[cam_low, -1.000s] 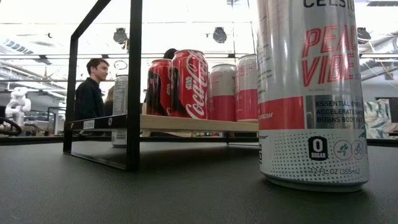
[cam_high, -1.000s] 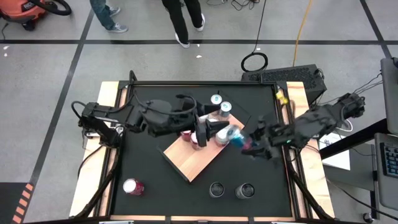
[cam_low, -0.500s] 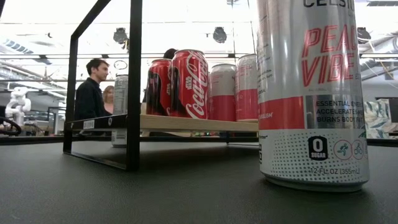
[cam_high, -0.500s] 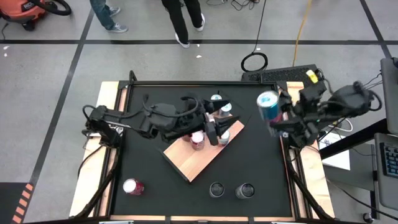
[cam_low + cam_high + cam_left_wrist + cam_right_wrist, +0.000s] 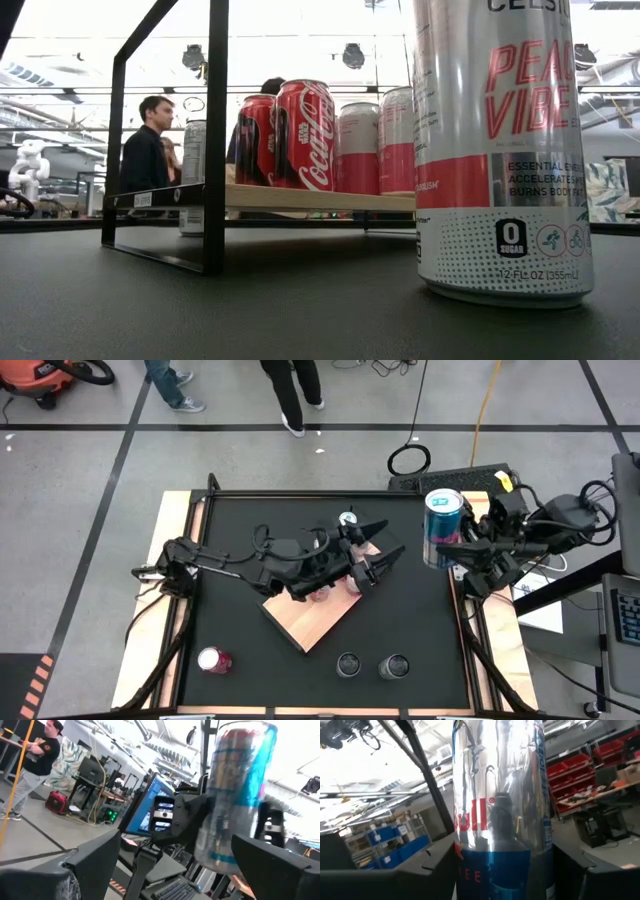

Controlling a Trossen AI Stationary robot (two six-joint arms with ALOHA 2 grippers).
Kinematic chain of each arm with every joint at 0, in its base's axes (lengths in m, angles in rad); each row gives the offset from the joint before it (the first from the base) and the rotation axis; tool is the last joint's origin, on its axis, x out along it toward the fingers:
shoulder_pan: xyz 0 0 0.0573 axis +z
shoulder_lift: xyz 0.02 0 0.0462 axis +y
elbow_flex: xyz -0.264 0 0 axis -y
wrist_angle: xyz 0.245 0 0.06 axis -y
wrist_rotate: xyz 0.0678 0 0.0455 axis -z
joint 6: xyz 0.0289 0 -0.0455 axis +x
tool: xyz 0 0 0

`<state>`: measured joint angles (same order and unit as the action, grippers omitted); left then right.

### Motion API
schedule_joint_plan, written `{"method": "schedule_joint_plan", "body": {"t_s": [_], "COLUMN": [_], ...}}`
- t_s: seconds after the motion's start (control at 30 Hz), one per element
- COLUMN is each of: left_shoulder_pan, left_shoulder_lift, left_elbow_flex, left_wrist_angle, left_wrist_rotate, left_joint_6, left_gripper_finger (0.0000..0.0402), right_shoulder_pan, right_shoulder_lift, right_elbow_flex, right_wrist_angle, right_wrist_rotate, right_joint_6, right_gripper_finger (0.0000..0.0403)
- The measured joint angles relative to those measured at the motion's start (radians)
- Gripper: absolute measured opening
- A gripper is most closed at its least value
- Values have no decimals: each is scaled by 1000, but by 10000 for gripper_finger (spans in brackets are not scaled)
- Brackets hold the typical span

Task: Place canned beverage on shelf
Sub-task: Put the blue soda can on the shelf aligned with the other blue soda cans

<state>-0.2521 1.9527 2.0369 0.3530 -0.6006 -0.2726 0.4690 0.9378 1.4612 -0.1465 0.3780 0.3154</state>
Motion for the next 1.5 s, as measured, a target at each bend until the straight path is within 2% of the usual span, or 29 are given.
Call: {"method": "schedule_joint_plan", "body": {"t_s": [0.5, 0.87, 1.27, 1.5], "left_shoulder_pan": [30, 83, 95, 121], "left_shoulder_lift": [3, 3, 3, 3], "left_elbow_flex": [0, 0, 0, 0], "left_wrist_angle": [18, -20, -34, -63], "left_wrist_rotate": [137, 359, 371, 455], "left_joint_6": [-15, -165, -159, -178], "left_gripper_finger": [384, 384, 384, 384], "right_shoulder_pan": [-72, -81, -125, -130], "right_shoulder_lift": [62, 75, 86, 101], "right_elbow_flex": [0, 0, 0, 0], "right_wrist_angle": [69, 68, 68, 68], "right_wrist_rotate": [14, 17, 18, 14], "right_joint_6": [8, 17, 39, 39], "right_gripper_finger": [219, 219, 219, 219]}}
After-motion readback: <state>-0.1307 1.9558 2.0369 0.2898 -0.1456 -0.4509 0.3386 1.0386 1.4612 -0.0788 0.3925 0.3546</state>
